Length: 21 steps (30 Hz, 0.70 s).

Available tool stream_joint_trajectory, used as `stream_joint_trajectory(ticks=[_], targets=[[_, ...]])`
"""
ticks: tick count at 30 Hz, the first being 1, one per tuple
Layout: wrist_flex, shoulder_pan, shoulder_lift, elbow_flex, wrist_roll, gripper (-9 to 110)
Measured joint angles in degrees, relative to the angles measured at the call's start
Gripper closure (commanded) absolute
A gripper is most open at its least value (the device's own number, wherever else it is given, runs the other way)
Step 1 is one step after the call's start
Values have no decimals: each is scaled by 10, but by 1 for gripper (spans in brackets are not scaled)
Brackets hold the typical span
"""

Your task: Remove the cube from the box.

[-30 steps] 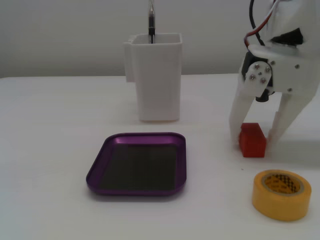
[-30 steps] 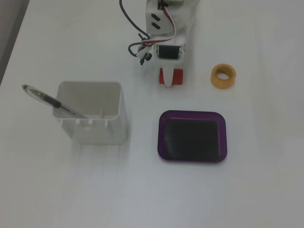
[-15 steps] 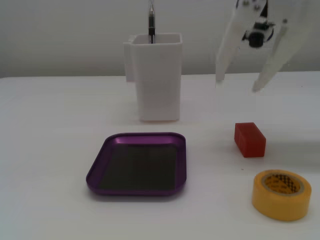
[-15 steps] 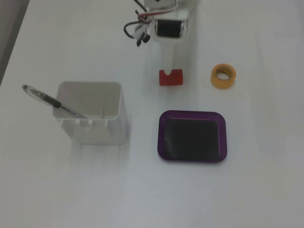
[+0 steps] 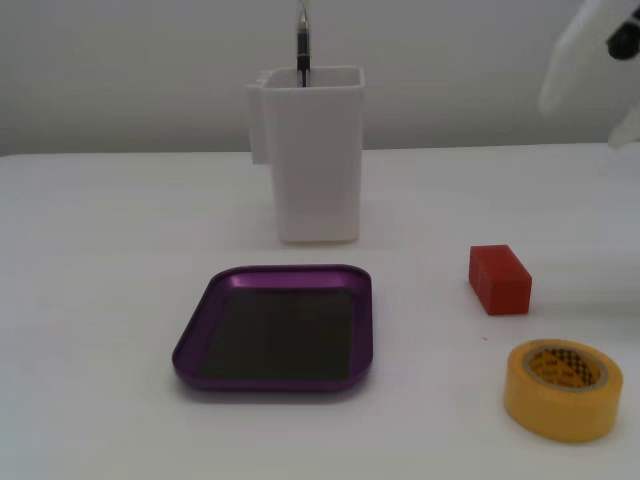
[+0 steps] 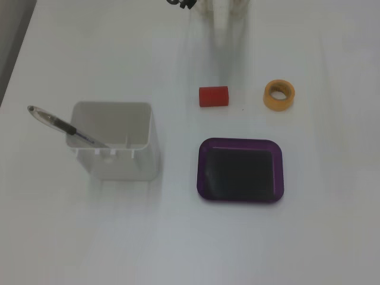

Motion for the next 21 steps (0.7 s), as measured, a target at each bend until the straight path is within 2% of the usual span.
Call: stream_joint_trajectory(ticks=[5, 13, 21], targets=[[-44, -5, 142, 154, 0, 86], [-51, 0, 339, 323, 0, 87], [-50, -2, 360, 380, 0, 87]])
